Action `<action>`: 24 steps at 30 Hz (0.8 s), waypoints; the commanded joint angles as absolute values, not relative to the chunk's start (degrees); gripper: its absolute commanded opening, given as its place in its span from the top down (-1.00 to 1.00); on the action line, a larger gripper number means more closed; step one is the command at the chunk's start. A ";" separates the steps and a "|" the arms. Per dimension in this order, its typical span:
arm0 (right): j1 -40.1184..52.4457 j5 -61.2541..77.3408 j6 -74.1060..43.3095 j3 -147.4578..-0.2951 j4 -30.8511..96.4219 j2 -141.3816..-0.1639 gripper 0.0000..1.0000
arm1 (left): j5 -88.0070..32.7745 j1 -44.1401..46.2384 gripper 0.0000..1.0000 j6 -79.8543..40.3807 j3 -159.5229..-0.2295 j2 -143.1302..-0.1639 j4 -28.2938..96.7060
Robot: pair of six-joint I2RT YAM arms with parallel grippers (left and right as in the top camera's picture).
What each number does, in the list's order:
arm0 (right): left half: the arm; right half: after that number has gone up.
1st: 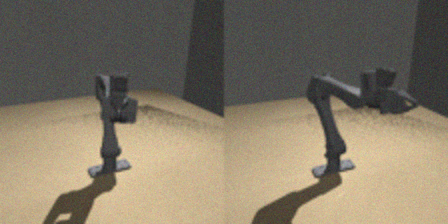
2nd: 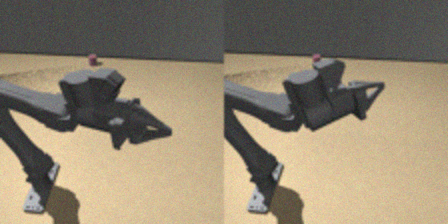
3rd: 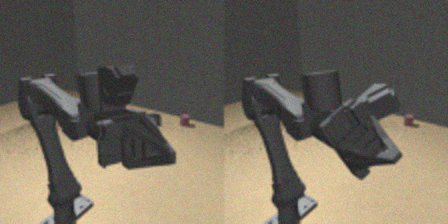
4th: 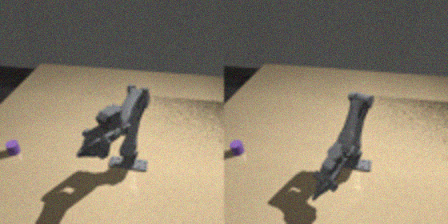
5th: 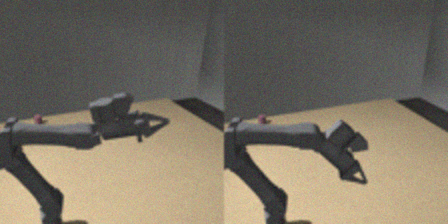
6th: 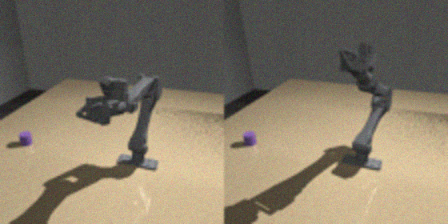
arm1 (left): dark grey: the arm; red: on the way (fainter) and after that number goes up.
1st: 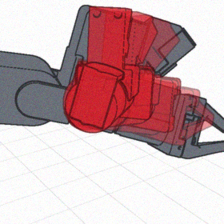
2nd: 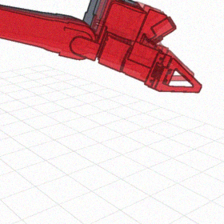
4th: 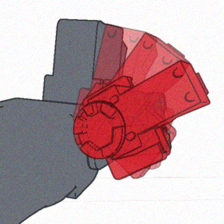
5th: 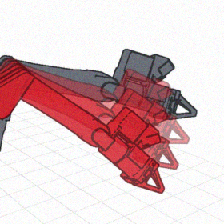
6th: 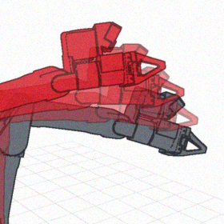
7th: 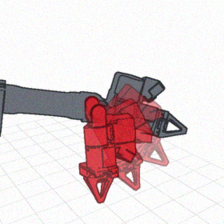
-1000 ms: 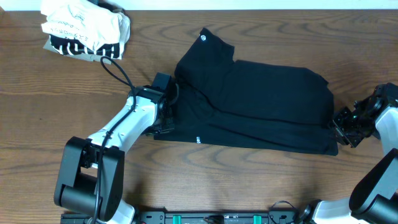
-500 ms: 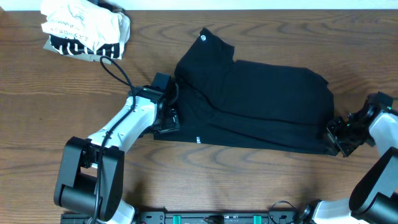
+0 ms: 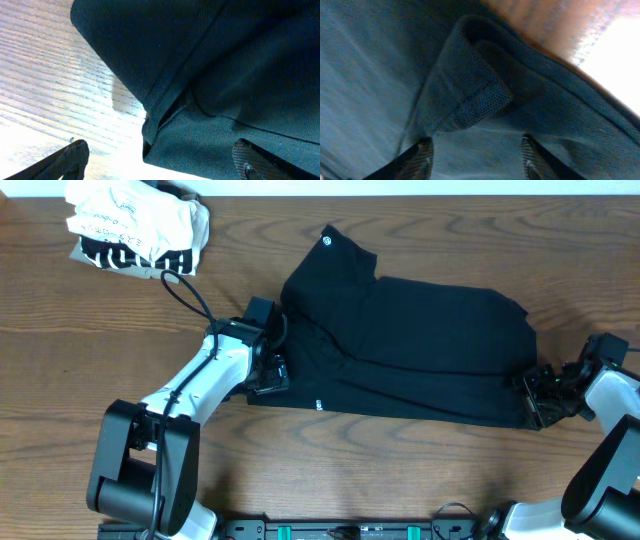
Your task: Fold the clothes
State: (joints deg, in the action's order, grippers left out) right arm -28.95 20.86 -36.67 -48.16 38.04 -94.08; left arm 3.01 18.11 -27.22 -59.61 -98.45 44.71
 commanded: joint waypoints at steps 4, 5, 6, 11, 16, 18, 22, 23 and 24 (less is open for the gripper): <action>-28.42 22.96 -37.95 -47.99 35.62 -93.12 -0.23 | 3.49 17.85 -0.87 -27.55 -59.20 -97.95 44.93; -28.42 22.94 -37.95 -47.99 35.09 -93.12 -0.25 | 3.49 17.85 -0.87 -27.55 -59.20 -97.95 44.93; -28.42 22.94 -37.95 -47.99 34.46 -93.12 -0.25 | 3.49 17.85 -0.87 -27.55 -59.20 -97.95 44.93; -28.36 22.92 -39.44 -47.77 30.11 -93.17 -0.27 | 3.49 17.85 -0.87 -27.55 -59.20 -97.95 44.93; -26.83 22.46 -39.64 -46.57 23.44 -93.89 -0.26 | 3.49 17.85 -0.88 -27.55 -59.20 -97.95 44.86; -25.76 22.46 -39.64 -46.13 21.06 -94.37 -0.25 | 3.49 17.85 -0.88 -27.53 -59.20 -97.95 44.73; -23.70 22.35 -39.64 -46.00 17.02 -95.00 -0.25 | 3.49 17.85 -0.88 -27.53 -59.20 -97.95 44.73; -23.20 22.28 -39.64 -46.00 16.19 -95.02 -0.25 | 3.49 17.85 -0.88 -27.53 -59.20 -97.95 44.73; -22.76 22.06 -39.64 -46.00 15.33 -95.02 -0.25 | 3.49 17.85 -0.89 -27.53 -59.20 -97.95 44.73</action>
